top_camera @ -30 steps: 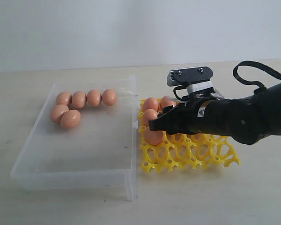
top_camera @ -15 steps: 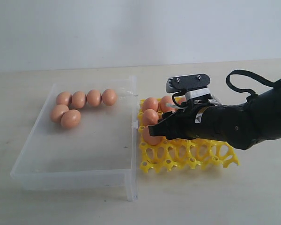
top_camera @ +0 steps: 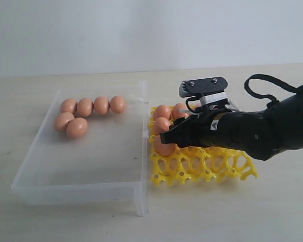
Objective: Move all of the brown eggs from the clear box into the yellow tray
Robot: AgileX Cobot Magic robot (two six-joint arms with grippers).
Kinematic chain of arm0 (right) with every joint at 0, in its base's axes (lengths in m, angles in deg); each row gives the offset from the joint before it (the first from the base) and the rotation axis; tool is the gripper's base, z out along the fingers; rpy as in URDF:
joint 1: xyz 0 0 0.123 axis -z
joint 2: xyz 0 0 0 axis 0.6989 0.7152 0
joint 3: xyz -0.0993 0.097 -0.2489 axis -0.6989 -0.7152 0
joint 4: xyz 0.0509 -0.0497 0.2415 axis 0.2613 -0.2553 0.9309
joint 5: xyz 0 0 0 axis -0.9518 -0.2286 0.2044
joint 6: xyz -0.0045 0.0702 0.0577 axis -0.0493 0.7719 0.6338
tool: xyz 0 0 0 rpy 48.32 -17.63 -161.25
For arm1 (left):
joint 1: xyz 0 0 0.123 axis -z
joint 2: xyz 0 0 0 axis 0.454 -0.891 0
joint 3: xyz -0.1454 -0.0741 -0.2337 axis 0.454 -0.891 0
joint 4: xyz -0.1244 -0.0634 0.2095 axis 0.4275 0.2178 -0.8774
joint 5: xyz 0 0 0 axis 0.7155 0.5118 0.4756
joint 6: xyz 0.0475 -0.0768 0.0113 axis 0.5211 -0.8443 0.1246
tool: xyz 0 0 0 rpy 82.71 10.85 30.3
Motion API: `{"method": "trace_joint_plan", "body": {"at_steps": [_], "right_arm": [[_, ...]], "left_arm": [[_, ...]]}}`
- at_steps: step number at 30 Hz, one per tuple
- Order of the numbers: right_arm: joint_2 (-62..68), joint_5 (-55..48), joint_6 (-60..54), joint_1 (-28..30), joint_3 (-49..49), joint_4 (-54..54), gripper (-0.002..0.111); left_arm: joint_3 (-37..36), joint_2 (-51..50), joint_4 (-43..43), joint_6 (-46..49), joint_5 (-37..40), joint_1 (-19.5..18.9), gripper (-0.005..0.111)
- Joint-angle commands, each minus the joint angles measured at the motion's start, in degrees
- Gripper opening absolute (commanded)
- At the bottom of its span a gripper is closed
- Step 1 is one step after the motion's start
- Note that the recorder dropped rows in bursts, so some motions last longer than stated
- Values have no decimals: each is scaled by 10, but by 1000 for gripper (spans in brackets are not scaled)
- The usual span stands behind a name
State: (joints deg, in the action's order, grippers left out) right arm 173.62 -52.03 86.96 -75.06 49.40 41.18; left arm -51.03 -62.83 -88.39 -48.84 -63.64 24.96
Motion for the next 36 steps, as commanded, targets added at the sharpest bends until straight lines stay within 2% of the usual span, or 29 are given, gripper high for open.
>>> {"method": "trace_joint_plan", "body": {"at_steps": [1, 8, 10, 11, 13, 15, 19, 22, 24, 25, 26, 27, 30, 32, 36], "right_arm": [[-22, 3, -1, 2, 0, -2, 67], [-30, -21, -1, 2, 0, 0, 64], [-33, -22, -1, 1, 0, 0, 58], [-36, -25, -1, 1, 0, 0, 51], [-47, -32, -1, 0, 2, -2, 30], [-63, -43, -4, -8, 9, -8, 0], [-75, -99, -4, -42, 61, -11, 0], [-55, -175, -4, -87, 153, -11, 1], [-16, -211, -4, -114, 233, -11, 10], [23, -215, -1, -119, 289, -9, 21], [42, -221, 10, -119, 318, 5, 25], [91, -249, 42, -119, 378, 30, 37], [200, -315, 142, -119, 499, 65, 57], [252, -342, 181, -119, 563, 94, 58], [320, -380, 185, -119, 650, 184, 58]], "left_arm": [[2, 0, 1, -3, -5, 3, 0], [2, 0, 1, -3, -5, 3, 0], [2, 0, 1, -3, -5, 3, 0], [2, 0, 1, -3, -5, 3, 0], [2, 0, 1, -3, -5, 3, 0], [2, 0, 1, -3, -5, 3, 0], [2, 0, 1, -3, -5, 3, 0], [2, 0, 1, -3, -5, 3, 0], [2, 0, 1, -3, -5, 3, 0], [2, 0, 1, -3, -5, 3, 0], [2, 0, 1, -3, -5, 3, 0], [2, 0, 1, -3, -5, 3, 0], [2, 0, 1, -3, -5, 3, 0], [2, 0, 1, -3, -5, 3, 0], [2, 0, 1, -3, -5, 3, 0]]}}
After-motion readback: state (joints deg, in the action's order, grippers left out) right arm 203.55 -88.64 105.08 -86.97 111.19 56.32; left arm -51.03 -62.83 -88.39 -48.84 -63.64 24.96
